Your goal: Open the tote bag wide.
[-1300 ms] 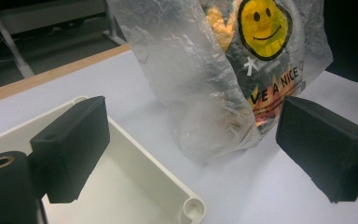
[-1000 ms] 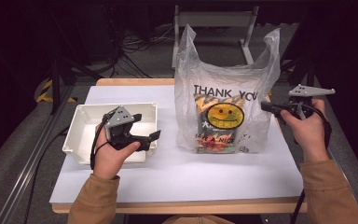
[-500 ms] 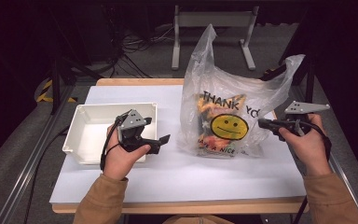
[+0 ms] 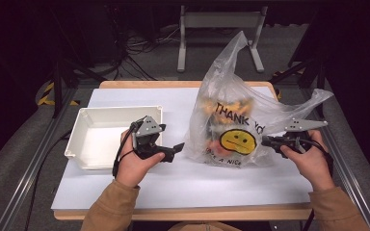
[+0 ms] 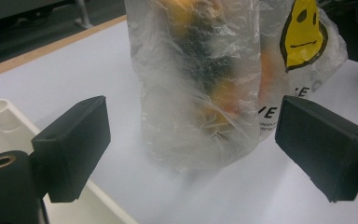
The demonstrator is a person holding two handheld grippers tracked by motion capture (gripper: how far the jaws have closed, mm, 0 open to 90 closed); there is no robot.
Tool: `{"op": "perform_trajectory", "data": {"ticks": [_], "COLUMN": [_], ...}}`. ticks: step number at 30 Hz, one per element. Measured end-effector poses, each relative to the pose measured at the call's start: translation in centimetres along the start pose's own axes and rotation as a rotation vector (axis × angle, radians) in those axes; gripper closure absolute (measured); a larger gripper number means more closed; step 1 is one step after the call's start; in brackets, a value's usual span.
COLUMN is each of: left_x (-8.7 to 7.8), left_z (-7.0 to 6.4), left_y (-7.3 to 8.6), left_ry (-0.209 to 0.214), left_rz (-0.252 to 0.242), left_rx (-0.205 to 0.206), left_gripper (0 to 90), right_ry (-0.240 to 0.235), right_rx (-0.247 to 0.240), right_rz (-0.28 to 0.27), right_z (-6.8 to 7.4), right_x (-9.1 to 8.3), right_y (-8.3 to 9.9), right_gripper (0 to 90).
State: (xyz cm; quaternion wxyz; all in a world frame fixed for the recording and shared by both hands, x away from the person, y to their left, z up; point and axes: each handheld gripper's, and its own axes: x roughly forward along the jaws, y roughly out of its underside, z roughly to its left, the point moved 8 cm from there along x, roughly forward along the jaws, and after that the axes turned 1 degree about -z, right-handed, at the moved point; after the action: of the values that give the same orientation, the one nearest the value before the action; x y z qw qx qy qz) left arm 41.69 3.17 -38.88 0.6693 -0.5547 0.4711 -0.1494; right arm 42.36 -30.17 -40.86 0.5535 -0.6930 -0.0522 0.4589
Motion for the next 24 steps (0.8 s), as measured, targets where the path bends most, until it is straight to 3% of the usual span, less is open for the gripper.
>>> {"op": "perform_trajectory", "data": {"ticks": [11,17,21,24], "left_x": [2.4,4.2,5.0,5.9], "left_z": [-1.9,-2.8,-2.9,-2.2], "left_y": [-0.3,-1.5,-1.7,-1.3], "left_ry": [0.042,0.043,0.058,0.038], "left_rz": [0.007,-0.013,-0.019,0.000], "left_rx": [0.030,0.065,0.077,0.101], "left_gripper": [11.0,12.5,12.6,16.1], "right_ry": [0.000,0.001,0.001,-0.001], "right_rx": [0.002,0.003,0.004,0.000], "right_rz": [0.005,-0.003,-0.007,-0.019], "right_z": [0.3,0.3,0.3,0.4], "right_x": [0.5,0.3,0.2,-0.1], "right_y": [1.1,0.9,0.9,0.6], "right_gripper": [84.3,84.0,83.4,82.8]}}
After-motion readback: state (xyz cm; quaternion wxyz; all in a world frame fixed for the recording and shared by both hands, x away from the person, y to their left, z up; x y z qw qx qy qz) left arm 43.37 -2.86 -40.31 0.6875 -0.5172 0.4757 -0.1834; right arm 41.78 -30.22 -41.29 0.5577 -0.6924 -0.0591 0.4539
